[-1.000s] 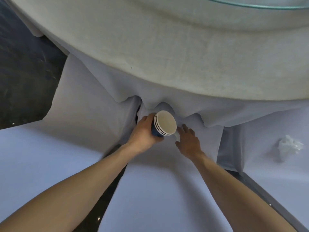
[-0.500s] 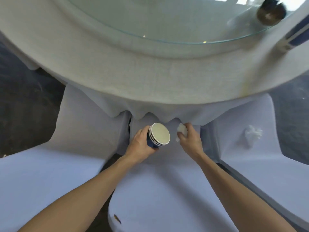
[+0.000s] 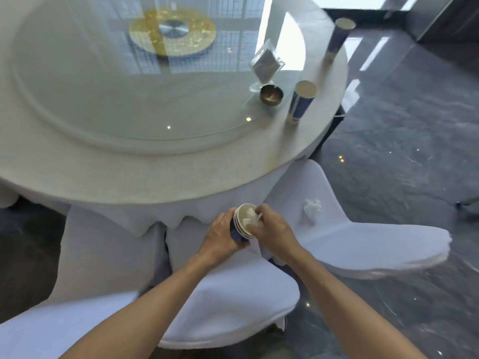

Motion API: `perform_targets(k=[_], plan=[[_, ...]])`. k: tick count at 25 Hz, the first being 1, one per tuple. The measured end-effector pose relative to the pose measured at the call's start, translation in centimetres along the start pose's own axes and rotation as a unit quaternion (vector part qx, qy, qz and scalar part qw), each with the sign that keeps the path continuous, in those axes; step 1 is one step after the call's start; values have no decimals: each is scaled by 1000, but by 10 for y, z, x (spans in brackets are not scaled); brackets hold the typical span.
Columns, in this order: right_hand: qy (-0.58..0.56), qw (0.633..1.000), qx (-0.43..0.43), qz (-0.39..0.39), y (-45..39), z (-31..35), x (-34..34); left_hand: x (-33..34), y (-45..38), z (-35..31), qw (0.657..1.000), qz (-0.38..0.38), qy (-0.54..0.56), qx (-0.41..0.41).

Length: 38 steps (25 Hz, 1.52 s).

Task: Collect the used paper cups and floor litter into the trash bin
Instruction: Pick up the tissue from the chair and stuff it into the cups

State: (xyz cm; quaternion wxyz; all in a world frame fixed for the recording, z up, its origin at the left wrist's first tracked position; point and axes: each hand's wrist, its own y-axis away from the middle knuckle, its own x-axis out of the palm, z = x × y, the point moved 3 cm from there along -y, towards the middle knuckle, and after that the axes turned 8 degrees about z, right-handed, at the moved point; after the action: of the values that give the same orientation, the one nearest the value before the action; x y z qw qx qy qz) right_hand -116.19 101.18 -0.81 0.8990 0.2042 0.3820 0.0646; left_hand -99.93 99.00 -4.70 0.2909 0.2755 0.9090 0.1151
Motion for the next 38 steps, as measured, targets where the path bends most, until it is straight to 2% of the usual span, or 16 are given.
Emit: perform_targets(k=[7,11,15,17,20,22,24,30,38], plan=[[8,995,-100,25,57,-46,-78,72,8,-86,999,-22,-24,32],[-51,987,-48,141,82,-83,-104,115,6,-130,997,-20,-39,58],[-91,978,-34,187,76,-108,-123,136,-6,-140,998,-20,-37,38],[-108,980,-54,157,65,-111,-137,138,-18,-139,999,-32,-25,18],[-144,988,-55,27,32,-126,-162,141,-49,-136,999,-47,-11,-12],[-96,994,-38,-35,1,-147,-176,146,-78,-130,998,-53,-2,-28],[-36,998,-6,-43,-30,-174,-187,154,-111,-128,998,-49,6,-37],[71,990,94,74,-94,-262,-195,193,-175,-101,995,-44,32,-82],[161,969,102,157,-210,-372,-131,245,-243,-45,987,-78,76,-115]])
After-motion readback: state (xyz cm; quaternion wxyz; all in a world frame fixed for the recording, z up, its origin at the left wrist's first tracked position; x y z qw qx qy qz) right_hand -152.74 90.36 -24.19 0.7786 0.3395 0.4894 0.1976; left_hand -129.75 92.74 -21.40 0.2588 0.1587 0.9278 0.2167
